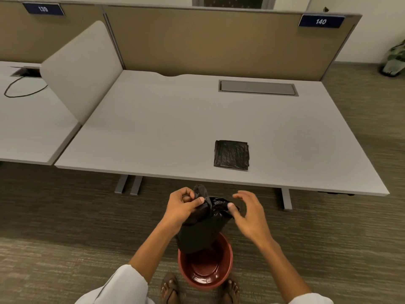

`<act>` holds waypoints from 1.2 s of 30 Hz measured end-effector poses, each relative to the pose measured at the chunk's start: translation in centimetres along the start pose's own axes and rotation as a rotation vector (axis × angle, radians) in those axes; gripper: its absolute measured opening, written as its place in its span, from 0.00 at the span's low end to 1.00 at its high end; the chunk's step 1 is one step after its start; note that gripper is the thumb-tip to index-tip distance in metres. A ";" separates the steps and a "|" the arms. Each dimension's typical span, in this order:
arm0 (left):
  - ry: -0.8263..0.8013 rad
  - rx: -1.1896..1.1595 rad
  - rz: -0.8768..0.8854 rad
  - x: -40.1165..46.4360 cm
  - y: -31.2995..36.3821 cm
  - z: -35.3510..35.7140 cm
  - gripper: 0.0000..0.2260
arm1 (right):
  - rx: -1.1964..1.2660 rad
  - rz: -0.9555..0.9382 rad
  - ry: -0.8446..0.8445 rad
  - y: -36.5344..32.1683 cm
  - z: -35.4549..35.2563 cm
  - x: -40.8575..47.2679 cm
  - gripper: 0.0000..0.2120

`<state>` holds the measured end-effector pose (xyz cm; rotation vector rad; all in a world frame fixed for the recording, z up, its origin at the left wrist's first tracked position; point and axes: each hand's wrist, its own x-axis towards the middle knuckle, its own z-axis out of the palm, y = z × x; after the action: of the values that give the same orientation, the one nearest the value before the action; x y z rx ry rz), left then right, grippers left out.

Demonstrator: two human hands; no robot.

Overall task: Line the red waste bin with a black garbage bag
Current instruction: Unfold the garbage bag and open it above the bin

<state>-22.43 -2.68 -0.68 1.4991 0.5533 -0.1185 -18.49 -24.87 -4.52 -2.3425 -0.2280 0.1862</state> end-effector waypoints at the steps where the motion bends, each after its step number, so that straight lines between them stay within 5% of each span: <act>1: -0.025 0.006 0.007 -0.2 0.1 0.1 0.10 | 0.057 -0.021 -0.024 -1.2 0.1 -0.2 0.19; 6: -0.104 0.010 0.050 -0.7 0.9 0.1 0.09 | 0.266 -0.018 -0.216 -4.0 1.7 -0.7 0.22; 10: -0.120 0.019 0.040 -0.6 1.4 -0.6 0.10 | 0.249 -0.012 -0.145 -3.2 2.5 -0.4 0.12; 16: -0.064 0.060 -0.011 0.1 0.9 -1.7 0.13 | 0.296 0.049 -0.116 -1.9 1.5 -0.1 0.15; 21: -0.027 0.116 0.003 0.4 0.9 -1.1 0.19 | 0.217 -0.006 0.103 -1.3 1.1 -0.3 0.16; 28: 0.024 0.373 0.237 0.1 1.1 -0.2 0.16 | 0.214 -0.106 0.198 -1.8 0.3 0.8 0.20; 31: -0.040 0.496 0.355 -0.2 1.2 0.2 0.11 | 0.170 -0.084 0.197 -2.2 0.2 1.5 0.09; 36: -0.160 0.714 0.382 -0.1 1.2 1.1 0.06 | -0.170 -0.019 0.267 -3.0 0.8 2.0 0.31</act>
<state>-21.76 -3.71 0.43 2.2394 0.0744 -0.1442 -17.00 -21.80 -3.11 -2.5014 -0.1384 -0.1607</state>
